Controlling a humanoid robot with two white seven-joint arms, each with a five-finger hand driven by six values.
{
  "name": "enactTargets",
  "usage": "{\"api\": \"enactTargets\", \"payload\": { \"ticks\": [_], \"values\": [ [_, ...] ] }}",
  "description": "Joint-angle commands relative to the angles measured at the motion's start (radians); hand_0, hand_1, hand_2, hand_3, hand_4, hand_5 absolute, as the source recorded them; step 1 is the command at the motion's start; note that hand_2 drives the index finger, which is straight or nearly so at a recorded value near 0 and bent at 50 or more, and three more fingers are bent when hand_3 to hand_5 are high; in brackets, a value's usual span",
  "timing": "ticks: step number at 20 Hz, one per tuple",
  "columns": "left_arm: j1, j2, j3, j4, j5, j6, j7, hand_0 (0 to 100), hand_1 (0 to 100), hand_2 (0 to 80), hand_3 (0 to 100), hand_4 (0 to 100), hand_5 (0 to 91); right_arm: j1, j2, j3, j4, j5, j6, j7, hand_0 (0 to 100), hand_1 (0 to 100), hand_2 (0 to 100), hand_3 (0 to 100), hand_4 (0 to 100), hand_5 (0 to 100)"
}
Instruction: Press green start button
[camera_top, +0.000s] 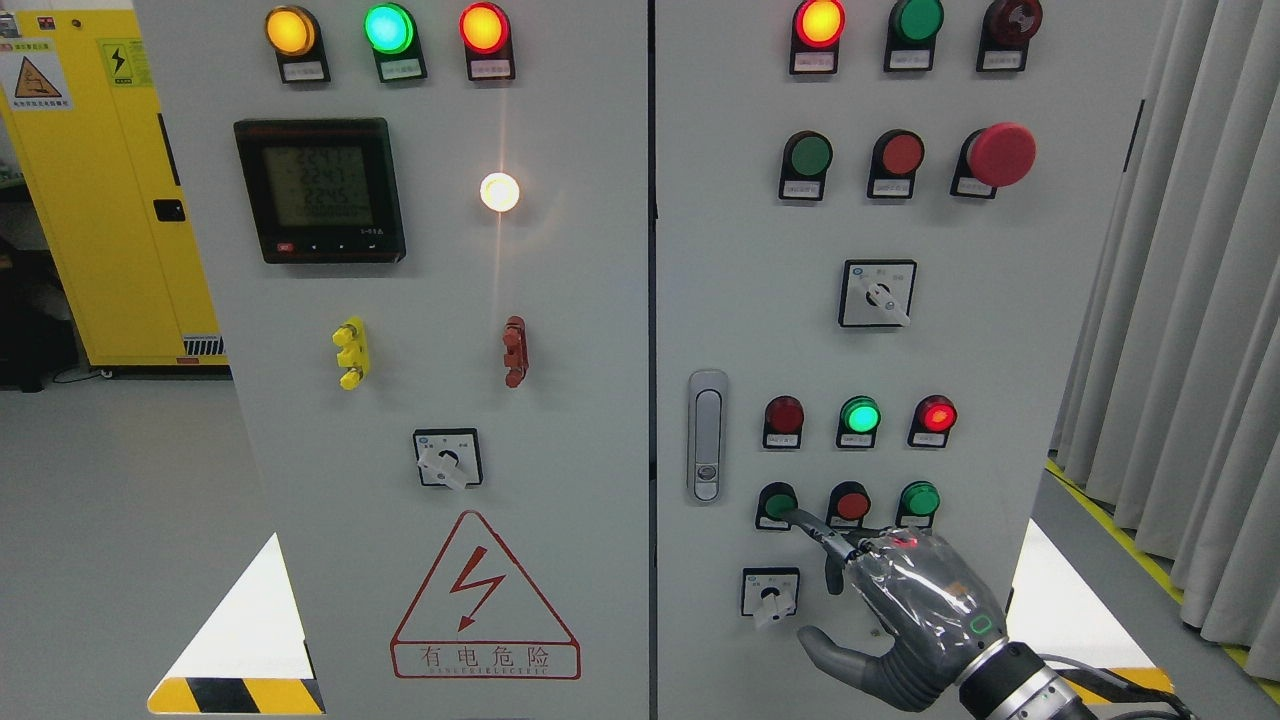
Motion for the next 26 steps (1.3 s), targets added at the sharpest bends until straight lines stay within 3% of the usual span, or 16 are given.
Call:
{"api": "enactTargets", "payload": {
  "ticks": [1, 14, 19, 22, 26],
  "values": [
    [-0.018, 0.000, 0.000, -0.028, 0.000, -0.001, 0.000, 12, 56, 0.0, 0, 0, 0.0, -0.017, -0.001, 0.004, 0.038, 0.000, 0.005, 0.002, 41, 62, 0, 65, 69, 65],
    [-0.020, 0.000, 0.000, -0.028, 0.000, -0.001, 0.000, 12, 56, 0.0, 0, 0, 0.0, 0.046, 0.019, -0.016, -0.067, -0.045, 0.004, -0.012, 42, 61, 0, 64, 68, 64],
    [-0.018, 0.000, 0.000, -0.028, 0.000, -0.001, 0.000, 12, 56, 0.0, 0, 0, 0.0, 0.072, 0.032, -0.053, -0.113, -0.122, 0.002, -0.011, 43, 61, 0, 64, 69, 64],
    [-0.018, 0.000, 0.000, -0.028, 0.000, -0.001, 0.000, 12, 56, 0.0, 0, 0, 0.0, 0.129, 0.038, -0.056, -0.153, -0.269, 0.001, -0.003, 44, 61, 0, 65, 66, 62],
    [-0.018, 0.000, 0.000, -0.028, 0.000, -0.001, 0.000, 12, 56, 0.0, 0, 0, 0.0, 0.239, 0.076, -0.029, -0.214, -0.492, 0.007, -0.001, 45, 61, 0, 64, 63, 54]
  ]
}}
